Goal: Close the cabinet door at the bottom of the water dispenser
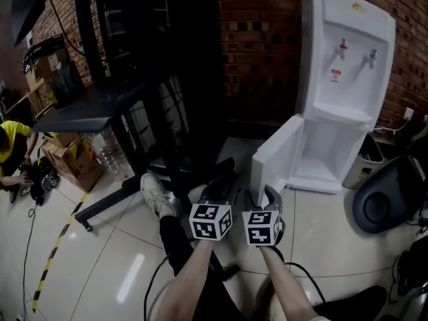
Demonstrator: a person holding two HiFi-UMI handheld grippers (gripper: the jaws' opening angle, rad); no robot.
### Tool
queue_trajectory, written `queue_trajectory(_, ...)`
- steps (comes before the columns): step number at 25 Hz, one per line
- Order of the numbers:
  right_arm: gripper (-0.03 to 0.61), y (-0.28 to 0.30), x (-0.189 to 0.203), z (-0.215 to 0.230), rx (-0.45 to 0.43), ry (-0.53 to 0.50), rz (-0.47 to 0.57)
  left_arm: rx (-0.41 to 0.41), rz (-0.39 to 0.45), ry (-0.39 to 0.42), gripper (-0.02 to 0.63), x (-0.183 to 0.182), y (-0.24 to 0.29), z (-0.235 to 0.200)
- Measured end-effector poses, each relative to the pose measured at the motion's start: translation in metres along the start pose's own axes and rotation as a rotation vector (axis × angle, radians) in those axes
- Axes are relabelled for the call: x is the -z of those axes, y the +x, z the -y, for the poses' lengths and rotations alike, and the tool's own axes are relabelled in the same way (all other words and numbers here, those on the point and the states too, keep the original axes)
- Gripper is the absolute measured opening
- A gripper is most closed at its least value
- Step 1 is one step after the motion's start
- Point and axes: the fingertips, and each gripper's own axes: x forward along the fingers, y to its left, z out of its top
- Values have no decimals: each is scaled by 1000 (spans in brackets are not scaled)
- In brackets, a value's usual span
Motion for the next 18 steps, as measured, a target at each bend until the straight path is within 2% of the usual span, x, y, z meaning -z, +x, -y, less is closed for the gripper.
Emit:
queue_trajectory(3, 213, -15, 5, 11, 25, 8, -3, 15, 64, -63, 115, -16, 1, 11)
queue_trajectory(8, 213, -43, 18, 30, 75, -9, 21, 40, 161, -227, 106, -35, 4, 32)
queue_trajectory(10, 213, -52, 20, 39, 67, -17, 11, 51, 154, -216, 94, -31, 6, 46)
queue_trajectory(13, 212, -67, 26, 54, 101, -21, -10, 92, 99, -135, 94, -16, 11, 74)
queue_trajectory(18, 196, -95, 38, 90, 198, -6, -27, 160, 56, -139, 94, 3, 22, 113)
